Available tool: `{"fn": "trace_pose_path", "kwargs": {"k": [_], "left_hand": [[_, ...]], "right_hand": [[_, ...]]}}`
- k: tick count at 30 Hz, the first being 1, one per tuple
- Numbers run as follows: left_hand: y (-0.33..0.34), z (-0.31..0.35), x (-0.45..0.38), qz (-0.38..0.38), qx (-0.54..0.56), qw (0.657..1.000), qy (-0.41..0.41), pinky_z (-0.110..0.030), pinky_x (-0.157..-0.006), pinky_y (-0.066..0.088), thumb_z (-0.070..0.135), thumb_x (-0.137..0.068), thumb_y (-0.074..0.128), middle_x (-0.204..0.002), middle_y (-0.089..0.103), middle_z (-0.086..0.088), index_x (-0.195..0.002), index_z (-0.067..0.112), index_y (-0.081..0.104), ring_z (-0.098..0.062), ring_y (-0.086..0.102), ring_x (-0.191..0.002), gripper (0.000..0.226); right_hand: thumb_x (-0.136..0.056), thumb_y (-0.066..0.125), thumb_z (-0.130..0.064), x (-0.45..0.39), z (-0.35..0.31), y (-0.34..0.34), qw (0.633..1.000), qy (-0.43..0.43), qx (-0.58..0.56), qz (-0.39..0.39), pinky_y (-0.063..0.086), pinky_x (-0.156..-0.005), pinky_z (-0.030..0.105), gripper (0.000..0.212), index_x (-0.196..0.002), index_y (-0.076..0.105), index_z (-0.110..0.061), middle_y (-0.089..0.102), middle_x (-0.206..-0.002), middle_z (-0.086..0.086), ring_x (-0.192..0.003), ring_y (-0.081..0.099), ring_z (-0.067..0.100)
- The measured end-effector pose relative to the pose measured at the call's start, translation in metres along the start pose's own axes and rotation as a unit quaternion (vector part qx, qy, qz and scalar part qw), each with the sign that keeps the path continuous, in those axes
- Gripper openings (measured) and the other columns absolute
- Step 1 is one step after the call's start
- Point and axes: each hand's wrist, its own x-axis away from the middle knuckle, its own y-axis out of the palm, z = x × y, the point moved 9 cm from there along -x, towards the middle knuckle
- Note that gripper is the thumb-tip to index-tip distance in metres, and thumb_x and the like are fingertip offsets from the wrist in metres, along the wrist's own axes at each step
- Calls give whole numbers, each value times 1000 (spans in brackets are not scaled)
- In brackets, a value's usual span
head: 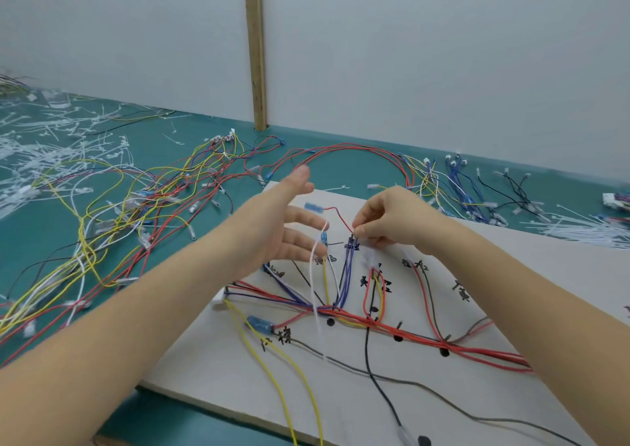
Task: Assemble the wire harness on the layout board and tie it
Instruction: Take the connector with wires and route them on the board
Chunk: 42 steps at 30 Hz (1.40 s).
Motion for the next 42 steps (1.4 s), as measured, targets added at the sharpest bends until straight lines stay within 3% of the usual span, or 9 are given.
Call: {"fn": "trace_pose_path", "kwargs": {"k": [5, 8, 18, 23, 26, 29, 32, 37, 42], "left_hand": [[-2, 11, -19, 1, -139, 990, 39, -17, -45, 49, 20, -89, 56, -74, 60, -7, -87, 9, 62, -9, 59, -45, 13], [-19, 10, -22, 24, -186, 981, 52, -15, -42, 46, 8, -89, 56, -61, 63, -1, -77, 11, 64, -6, 55, -41, 15], [-55, 3, -27, 82, -320, 941, 73, -14, -39, 43, 3, -88, 55, -64, 65, -5, -79, 14, 54, -2, 51, -38, 14], [-56, 1, -26, 48, -415, 907, 56, -11, -41, 42, -1, -85, 57, -61, 63, -3, -73, 13, 60, 0, 51, -38, 19], [-49, 6, -28, 29, -503, 861, 72, -8, -42, 38, 2, -84, 58, -54, 59, 5, -71, 20, 59, 0, 47, -34, 22], [-43, 7, -27, -4, -540, 838, 78, -7, -44, 37, 5, -84, 58, -54, 57, 10, -74, 22, 62, 1, 46, -36, 20], [-39, 6, -25, -30, -555, 827, 87, -9, -45, 36, 0, -78, 58, -52, 57, 9, -67, 22, 62, 1, 45, -40, 24], [-41, 4, -24, -35, -558, 824, 86, -13, -49, 38, -3, -74, 52, -65, 63, 0, -76, 18, 67, -3, 46, -48, 26], [-40, 4, -26, -36, -572, 813, 101, -12, -52, 39, 10, -79, 60, -66, 63, 7, -70, 26, 61, 1, 50, -52, 19]], "right_hand": [[-79, 68, 3, -3, 5, -1, 999, 0, -37, 6, 57, -67, 29, 15, -71, 66, -10, 64, -62, 8, -54, 61, 15], [-80, 66, 4, -2, 7, -1, 998, -5, -63, 9, 57, -65, 24, 15, -75, 66, -10, 65, -66, 8, -56, 61, 14], [-79, 62, 7, -3, 0, 1, 998, -36, -48, 31, 54, -60, 18, 19, -75, 66, -12, 63, -66, 3, -54, 59, 11], [-78, 63, 0, 0, -10, 1, 996, -67, 31, 54, 50, -71, 23, 18, -79, 67, -17, 66, -78, 2, -62, 57, 8], [-80, 58, -3, 13, -35, 4, 970, -133, 181, 95, 38, -73, 20, 28, -96, 67, -24, 63, -101, -6, -76, 50, 4], [-80, 53, 1, 39, -70, 30, 947, -248, 191, 66, 41, -90, 31, 38, -105, 66, -25, 60, -113, -3, -102, 50, 15], [-83, 52, 1, 65, -96, 64, 909, -344, 235, 19, 42, -85, 42, 40, -111, 65, -25, 57, -117, -1, -103, 45, 23], [-93, 46, -13, 77, -105, 100, 839, -397, 372, 2, 39, -77, 36, 28, -115, 59, -24, 52, -124, -3, -110, 40, 22], [-93, 45, -9, 75, -101, 91, 876, -367, 311, 19, 41, -77, 38, 19, -106, 58, -14, 59, -107, 5, -99, 48, 26]]}}
